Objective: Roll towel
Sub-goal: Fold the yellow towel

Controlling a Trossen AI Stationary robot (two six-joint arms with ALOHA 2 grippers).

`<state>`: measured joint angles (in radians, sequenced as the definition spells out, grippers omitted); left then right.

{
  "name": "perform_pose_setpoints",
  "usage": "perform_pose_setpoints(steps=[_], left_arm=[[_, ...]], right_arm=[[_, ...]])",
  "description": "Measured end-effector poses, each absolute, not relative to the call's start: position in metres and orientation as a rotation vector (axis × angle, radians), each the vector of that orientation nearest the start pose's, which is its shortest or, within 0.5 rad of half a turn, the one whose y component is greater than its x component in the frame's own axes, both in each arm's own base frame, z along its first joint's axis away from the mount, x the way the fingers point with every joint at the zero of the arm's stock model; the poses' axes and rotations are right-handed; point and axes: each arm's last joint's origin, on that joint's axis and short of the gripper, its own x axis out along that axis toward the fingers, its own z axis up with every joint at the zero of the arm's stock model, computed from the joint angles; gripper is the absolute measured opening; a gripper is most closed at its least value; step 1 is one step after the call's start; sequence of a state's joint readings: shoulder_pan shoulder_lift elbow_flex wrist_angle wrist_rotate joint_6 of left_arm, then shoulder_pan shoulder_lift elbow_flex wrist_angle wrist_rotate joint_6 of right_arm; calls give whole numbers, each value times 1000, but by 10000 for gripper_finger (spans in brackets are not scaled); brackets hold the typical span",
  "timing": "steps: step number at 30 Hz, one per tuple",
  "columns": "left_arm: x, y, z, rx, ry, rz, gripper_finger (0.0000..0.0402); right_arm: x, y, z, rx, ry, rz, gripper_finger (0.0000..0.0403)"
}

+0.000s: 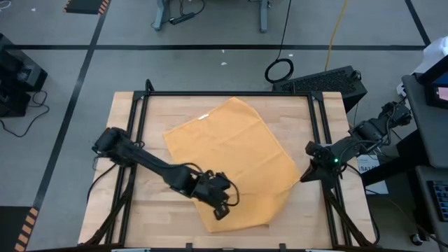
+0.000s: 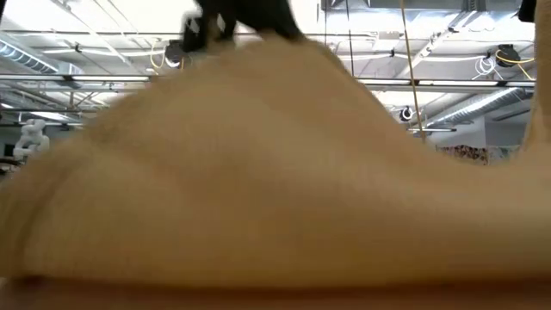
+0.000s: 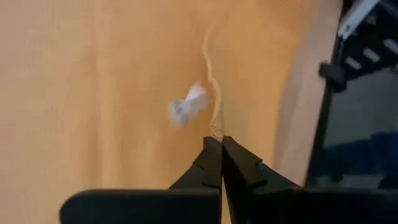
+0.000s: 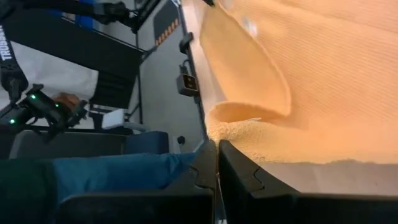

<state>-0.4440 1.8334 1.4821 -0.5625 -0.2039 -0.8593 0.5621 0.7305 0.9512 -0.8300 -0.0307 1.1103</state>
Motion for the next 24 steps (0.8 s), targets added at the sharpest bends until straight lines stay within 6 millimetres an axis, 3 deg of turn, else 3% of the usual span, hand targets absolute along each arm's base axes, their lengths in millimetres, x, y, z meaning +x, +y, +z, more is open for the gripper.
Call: perform_pose_setpoints(steps=[3,9,14,18,24], left_arm=[[341,-170,284,-510,905,186,1],[305,-187,324,-617,859,202,1],[288,-219,337,-735,812,89,0],[277,-239,349,-817,765,27,0],[260,-253,372,-864,723,34,0]], right_arm=[[108,67,339,880,803,193,0],[108,68,344,951,831,291,0],[102,78,349,1084,981,478,0],[104,85,361,1164,949,595,0],[106,91,373,1294,914,669,0]])
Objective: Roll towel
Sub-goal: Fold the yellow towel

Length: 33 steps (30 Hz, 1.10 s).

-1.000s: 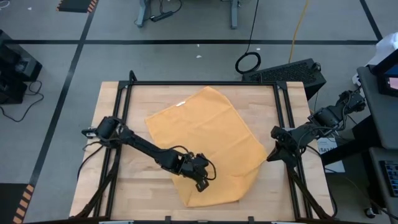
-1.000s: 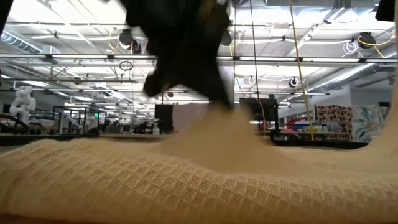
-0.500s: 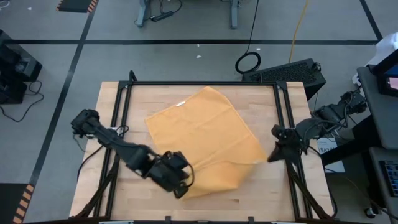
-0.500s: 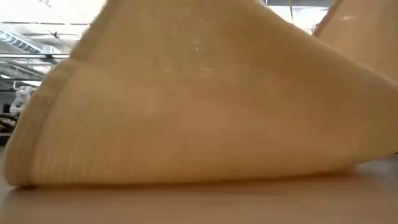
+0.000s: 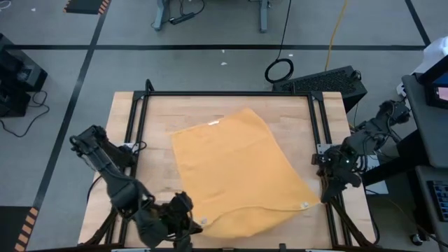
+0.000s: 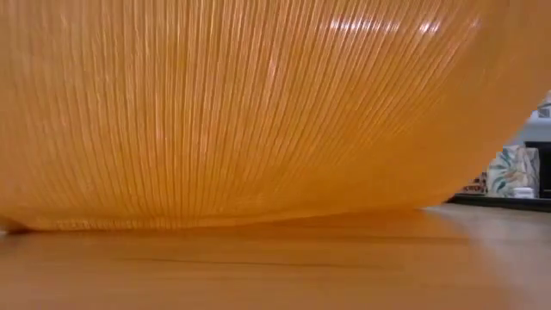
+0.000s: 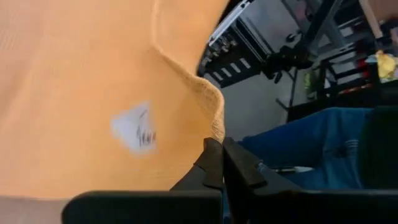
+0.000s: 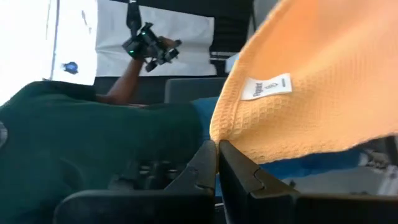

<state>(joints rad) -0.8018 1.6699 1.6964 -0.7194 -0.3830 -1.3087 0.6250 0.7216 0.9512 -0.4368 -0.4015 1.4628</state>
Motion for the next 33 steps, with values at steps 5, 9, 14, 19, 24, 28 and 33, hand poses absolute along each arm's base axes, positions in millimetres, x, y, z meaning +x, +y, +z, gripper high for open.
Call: perform_pose_setpoints(steps=[5,9,14,19,24,28,33], left_arm=[[243,-252,384,-795,721,122,0],[220,-240,385,-709,809,297,0],[200,-213,392,-527,829,510,0],[206,-177,415,-353,500,606,0],[217,-149,436,-306,381,630,0],[207,-152,449,-349,432,466,0],[189,-160,464,-501,466,269,0]], right_arm=[[108,90,373,1329,901,635,0],[118,79,373,1285,692,479,0],[132,58,384,1277,337,287,0],[142,27,404,1203,-85,106,0],[137,13,428,1117,-257,199,0],[128,28,435,1279,102,545,0],[111,48,448,1400,401,778,0]])
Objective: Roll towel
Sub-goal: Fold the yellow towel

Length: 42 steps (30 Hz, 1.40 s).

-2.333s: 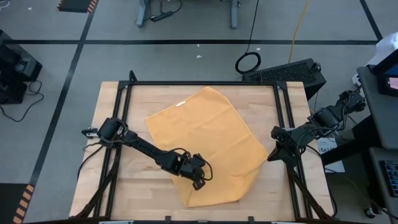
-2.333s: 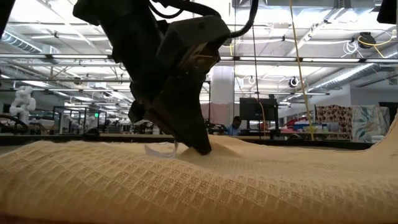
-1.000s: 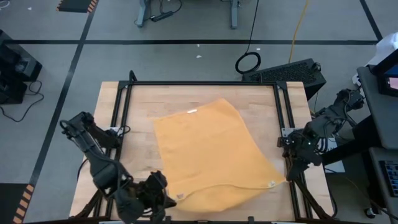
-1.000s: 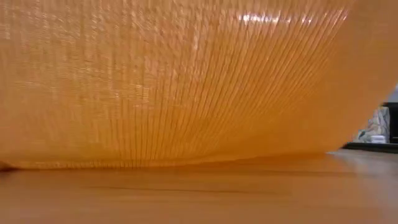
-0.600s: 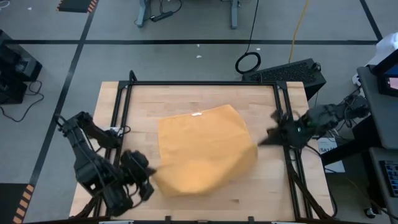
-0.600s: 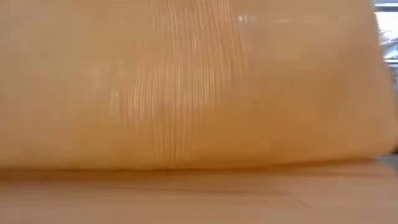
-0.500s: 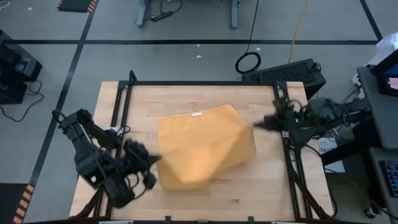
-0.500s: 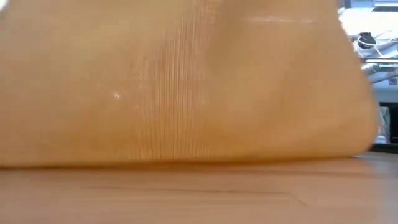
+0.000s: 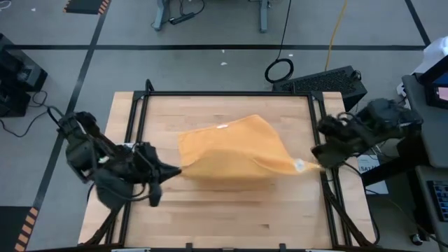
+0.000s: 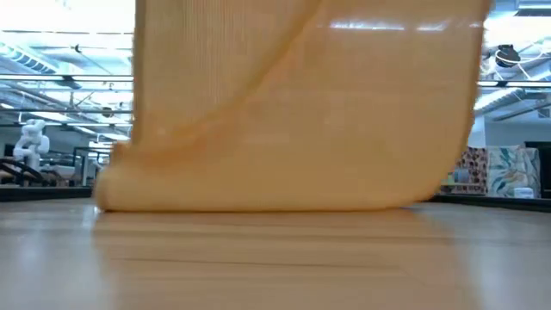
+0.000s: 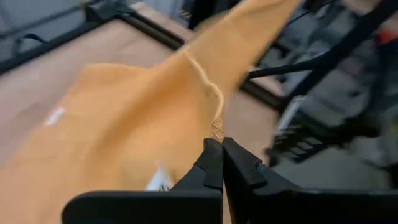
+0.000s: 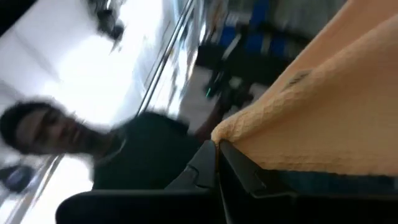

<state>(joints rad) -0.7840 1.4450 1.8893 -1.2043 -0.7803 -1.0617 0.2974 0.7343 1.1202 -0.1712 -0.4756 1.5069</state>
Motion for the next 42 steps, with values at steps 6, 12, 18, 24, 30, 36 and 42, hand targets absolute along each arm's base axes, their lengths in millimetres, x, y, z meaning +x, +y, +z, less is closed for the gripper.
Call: perform_pose_setpoints(steps=[6,12,18,24,30,36,42], left_arm=[[175,-158,465,-585,536,234,0],[177,-156,444,-491,666,365,0],[190,-143,435,-448,642,481,0],[203,-145,402,-439,790,487,0],[203,-146,375,-376,871,551,0],[215,-125,340,-250,870,723,0],[224,-96,308,-64,948,828,0]], right_arm=[[100,57,442,1479,680,710,0],[93,55,402,1416,1018,392,0],[94,43,387,1290,921,134,0],[96,41,376,1143,973,40,0],[111,43,366,952,978,-55,0],[132,41,357,749,865,-298,0],[149,42,350,679,849,-413,0]])
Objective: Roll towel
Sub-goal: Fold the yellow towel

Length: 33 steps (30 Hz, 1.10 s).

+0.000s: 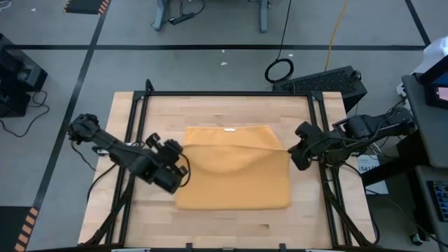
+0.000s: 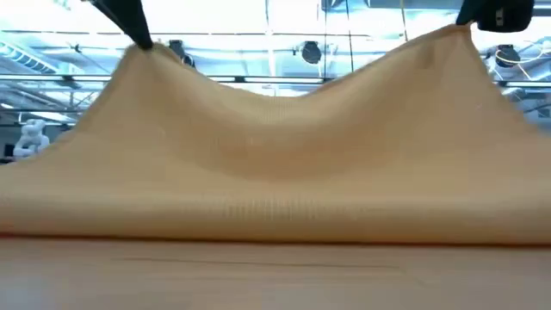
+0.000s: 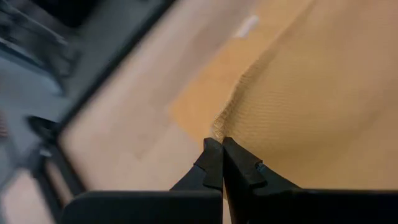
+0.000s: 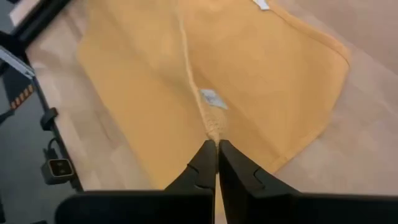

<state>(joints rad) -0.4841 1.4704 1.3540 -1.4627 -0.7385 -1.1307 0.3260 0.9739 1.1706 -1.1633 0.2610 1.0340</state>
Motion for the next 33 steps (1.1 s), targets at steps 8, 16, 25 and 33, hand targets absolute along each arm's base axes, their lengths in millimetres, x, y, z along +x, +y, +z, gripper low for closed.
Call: perform_pose_setpoints(steps=[8,16,25,33], left_arm=[[234,-55,290,13,929,1009,0],[257,-41,269,82,909,910,0],[260,-24,265,61,924,946,8],[261,-10,266,66,937,989,10]], right_arm=[[171,50,336,657,920,-473,0],[188,58,327,713,965,-464,0],[175,49,334,791,907,-529,0],[180,39,335,707,866,-542,0]])
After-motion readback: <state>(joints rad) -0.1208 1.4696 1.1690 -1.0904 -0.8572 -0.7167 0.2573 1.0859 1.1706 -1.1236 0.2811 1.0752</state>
